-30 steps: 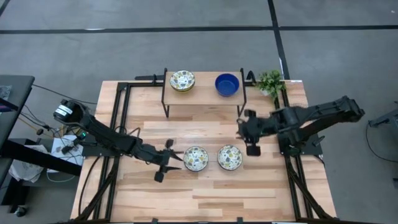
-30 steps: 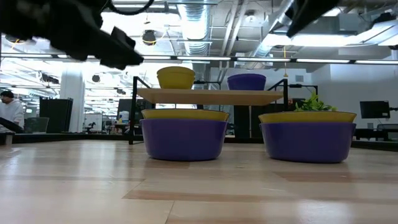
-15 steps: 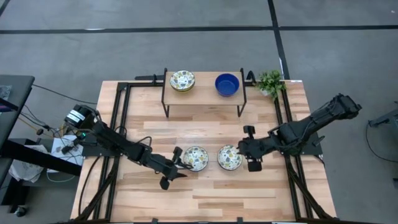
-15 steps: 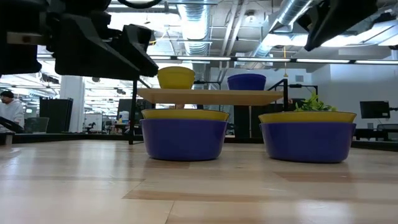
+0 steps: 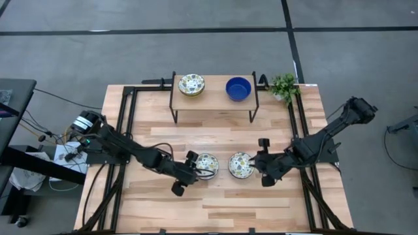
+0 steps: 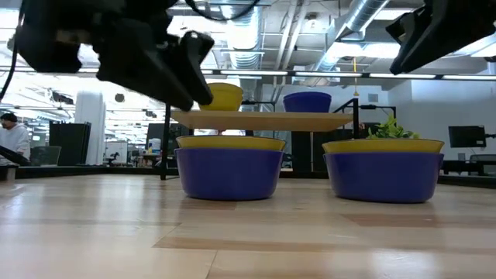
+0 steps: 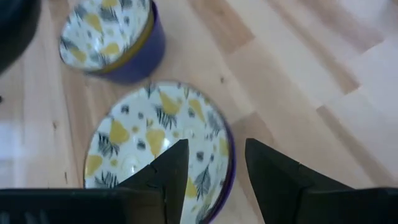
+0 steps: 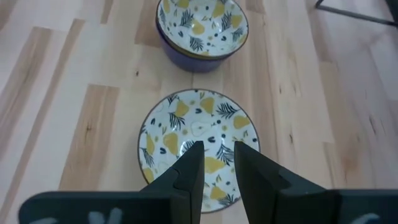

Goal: Pick & Place Mini bowls
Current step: Stack the white patterned bowl on top of the white patterned bowl on the shelf

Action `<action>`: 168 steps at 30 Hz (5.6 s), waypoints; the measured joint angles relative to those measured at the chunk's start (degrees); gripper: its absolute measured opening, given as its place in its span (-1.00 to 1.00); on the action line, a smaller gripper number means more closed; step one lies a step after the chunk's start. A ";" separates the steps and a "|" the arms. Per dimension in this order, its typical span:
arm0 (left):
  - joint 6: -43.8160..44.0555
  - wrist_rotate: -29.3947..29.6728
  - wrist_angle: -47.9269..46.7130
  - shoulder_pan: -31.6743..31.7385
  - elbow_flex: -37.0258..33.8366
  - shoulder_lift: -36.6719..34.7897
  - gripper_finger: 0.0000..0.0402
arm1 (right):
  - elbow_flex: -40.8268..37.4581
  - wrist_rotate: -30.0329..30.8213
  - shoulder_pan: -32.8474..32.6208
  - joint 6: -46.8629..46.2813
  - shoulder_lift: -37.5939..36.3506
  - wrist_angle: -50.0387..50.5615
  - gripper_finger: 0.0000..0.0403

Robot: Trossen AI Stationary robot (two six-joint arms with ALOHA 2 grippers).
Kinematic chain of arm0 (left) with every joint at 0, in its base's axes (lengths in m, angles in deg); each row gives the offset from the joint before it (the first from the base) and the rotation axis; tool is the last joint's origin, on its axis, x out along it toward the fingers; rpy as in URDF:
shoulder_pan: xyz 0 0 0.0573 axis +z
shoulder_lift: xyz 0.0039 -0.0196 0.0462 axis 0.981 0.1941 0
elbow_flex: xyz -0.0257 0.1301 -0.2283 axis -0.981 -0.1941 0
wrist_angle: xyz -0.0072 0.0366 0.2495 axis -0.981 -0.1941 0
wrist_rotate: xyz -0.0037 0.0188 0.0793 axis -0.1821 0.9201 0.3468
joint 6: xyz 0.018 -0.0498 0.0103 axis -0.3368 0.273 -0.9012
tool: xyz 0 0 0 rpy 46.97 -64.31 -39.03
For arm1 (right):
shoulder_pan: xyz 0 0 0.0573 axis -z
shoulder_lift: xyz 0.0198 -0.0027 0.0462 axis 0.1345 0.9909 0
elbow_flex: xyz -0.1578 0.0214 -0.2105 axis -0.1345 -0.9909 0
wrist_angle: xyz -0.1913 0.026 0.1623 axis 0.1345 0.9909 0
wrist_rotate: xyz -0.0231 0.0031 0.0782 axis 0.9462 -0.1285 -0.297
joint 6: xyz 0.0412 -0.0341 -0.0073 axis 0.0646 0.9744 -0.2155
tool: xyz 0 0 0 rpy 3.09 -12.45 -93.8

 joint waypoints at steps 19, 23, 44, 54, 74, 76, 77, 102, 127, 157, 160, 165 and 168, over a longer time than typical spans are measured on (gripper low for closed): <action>-1.76 -0.67 -2.06 1.43 0.46 2.29 -0.23 | -2.84 2.21 -1.23 -2.39 0.00 -5.18 -0.61; -1.89 -1.30 -2.36 1.46 0.45 2.35 -0.31 | -2.84 2.18 -1.23 -2.83 0.00 -5.18 -0.61; -1.93 -2.00 -4.44 1.44 0.25 2.85 -0.79 | -2.79 2.14 -1.23 -2.86 0.00 -5.18 -0.61; -2.00 -2.13 -4.44 1.46 0.25 2.88 -0.86 | -2.77 2.12 -1.23 -2.86 0.00 -5.18 -0.61; -9.26 2.29 -3.88 1.39 1.44 2.96 -0.96 | -2.75 2.10 -1.23 -2.86 0.00 -5.20 -0.61; -9.34 2.33 -3.96 1.41 1.85 2.97 -0.96 | -2.75 2.10 -1.23 -2.86 0.00 -5.19 -0.61; -9.39 2.34 -3.93 1.40 2.01 2.97 -0.96 | -2.75 2.11 -1.23 -2.86 0.00 -5.20 -0.61; -12.38 9.53 -3.85 -0.58 2.06 2.97 -0.95 | -2.75 2.12 -1.22 -3.37 0.00 -5.20 -0.61; -7.68 5.59 -4.82 1.19 2.06 2.86 -0.53 | -2.75 2.10 -1.23 -3.41 0.02 -5.20 -0.61; -6.51 -0.69 -6.43 3.12 2.06 2.88 -0.54 | -2.75 2.10 -1.23 -3.45 0.02 -5.18 -0.61; -6.52 -0.67 -6.43 3.46 2.06 2.88 -0.54 | -2.75 2.10 -1.21 -3.45 0.02 -5.18 -0.61; -6.53 -0.71 -6.60 3.79 2.02 3.80 -0.54 | -2.75 2.10 -1.23 -3.45 0.02 -5.18 -0.61; -6.56 -1.16 -6.10 4.12 2.02 5.21 -0.54 | -2.75 2.10 -1.21 -3.45 0.02 -5.18 -0.61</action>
